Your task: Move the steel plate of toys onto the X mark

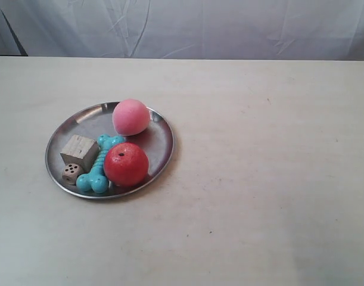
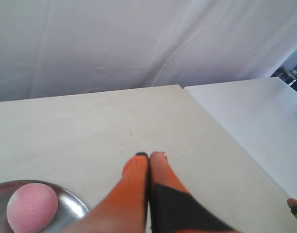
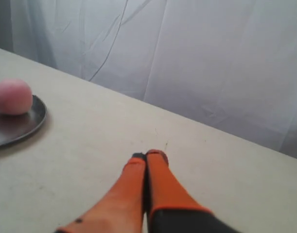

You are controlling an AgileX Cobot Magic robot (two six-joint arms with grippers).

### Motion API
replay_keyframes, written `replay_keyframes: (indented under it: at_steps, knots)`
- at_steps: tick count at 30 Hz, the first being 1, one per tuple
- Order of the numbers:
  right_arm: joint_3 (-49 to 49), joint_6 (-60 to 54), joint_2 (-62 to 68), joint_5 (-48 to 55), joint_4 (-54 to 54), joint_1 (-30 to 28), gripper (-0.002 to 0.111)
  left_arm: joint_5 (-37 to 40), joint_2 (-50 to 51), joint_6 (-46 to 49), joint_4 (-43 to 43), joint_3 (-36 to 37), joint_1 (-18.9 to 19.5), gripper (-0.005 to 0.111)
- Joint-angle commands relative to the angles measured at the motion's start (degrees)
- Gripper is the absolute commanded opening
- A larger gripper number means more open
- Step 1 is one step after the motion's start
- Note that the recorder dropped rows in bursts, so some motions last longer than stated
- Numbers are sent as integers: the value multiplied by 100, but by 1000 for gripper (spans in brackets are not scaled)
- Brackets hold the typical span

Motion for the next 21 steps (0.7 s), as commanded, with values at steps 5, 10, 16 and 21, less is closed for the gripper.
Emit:
replay_keyframes:
  at_steps: [5, 10, 16, 21]
  knots:
    - [214, -1, -40, 111, -16, -25, 0, -57, -52, -31, 3, 7, -43, 0]
    - [214, -1, -40, 57, -7, -336, 0, -135, -52, -31, 4, 7, -43, 0]
    - [214, -1, -40, 338, 72, -1196, 0, -482, -52, -31, -63, 7, -43, 0]
    - [214, -1, -40, 363, 85, -1196, 0, -1859, -40, -31, -1691, 7, -43, 0]
